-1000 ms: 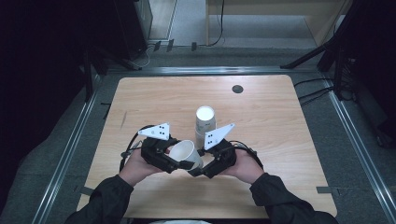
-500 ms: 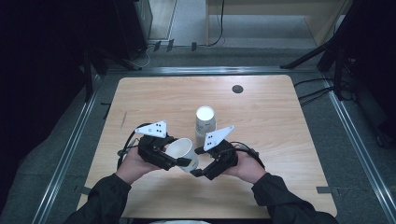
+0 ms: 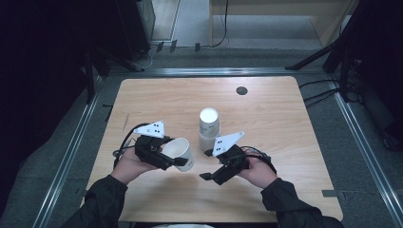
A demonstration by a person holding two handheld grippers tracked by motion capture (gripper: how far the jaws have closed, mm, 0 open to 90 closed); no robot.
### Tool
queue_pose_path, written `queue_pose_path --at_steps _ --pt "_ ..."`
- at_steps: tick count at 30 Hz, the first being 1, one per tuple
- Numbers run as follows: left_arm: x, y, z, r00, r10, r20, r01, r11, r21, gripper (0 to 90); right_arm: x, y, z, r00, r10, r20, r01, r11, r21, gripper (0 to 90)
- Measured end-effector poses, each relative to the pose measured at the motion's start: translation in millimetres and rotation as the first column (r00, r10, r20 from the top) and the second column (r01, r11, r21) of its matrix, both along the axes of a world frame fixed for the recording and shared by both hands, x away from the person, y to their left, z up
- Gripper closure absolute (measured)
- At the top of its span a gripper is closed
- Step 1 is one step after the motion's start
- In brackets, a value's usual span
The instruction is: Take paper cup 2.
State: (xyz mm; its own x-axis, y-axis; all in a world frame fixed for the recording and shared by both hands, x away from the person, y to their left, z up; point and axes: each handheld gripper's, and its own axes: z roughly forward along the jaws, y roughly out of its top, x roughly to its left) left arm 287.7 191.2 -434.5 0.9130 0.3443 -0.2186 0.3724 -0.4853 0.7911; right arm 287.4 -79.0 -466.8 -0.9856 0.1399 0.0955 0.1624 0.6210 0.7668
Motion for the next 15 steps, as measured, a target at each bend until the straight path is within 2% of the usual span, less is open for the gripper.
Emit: queue_pose_path --at_steps 2,9,12,13,15 --pt "2.1 1.7 -0.8 1.0000 -0.003 -0.007 0.003 1.0000 0.003 27.4 -0.8 -5.6 2.2 0.9998 0.001 0.020 -0.002 1.0000 0.005 21.9" --pt "7.4 5.3 -4.8 0.9999 0.012 -0.002 -0.012 0.9993 0.035 27.2 0.8 -17.0 1.8 0.9960 -0.076 0.048 0.077 0.9966 -0.027 22.4" --pt "10.3 7.6 -6.7 0.9999 0.017 0.001 -0.017 0.9989 0.043 27.1 3.7 -22.3 -2.7 0.9886 -0.124 0.085 0.129 0.9897 -0.061 22.4" --pt "11.6 8.6 -7.4 0.9998 0.018 -0.006 -0.018 0.9990 0.041 27.1 4.9 -24.6 -5.6 0.9849 -0.147 0.091 0.155 0.9841 -0.087 22.4" --pt "14.5 10.9 -8.4 0.9997 0.025 -0.008 -0.024 0.9988 0.041 27.1 7.8 -28.5 -9.2 0.9814 -0.176 0.076 0.184 0.9771 -0.108 22.4"
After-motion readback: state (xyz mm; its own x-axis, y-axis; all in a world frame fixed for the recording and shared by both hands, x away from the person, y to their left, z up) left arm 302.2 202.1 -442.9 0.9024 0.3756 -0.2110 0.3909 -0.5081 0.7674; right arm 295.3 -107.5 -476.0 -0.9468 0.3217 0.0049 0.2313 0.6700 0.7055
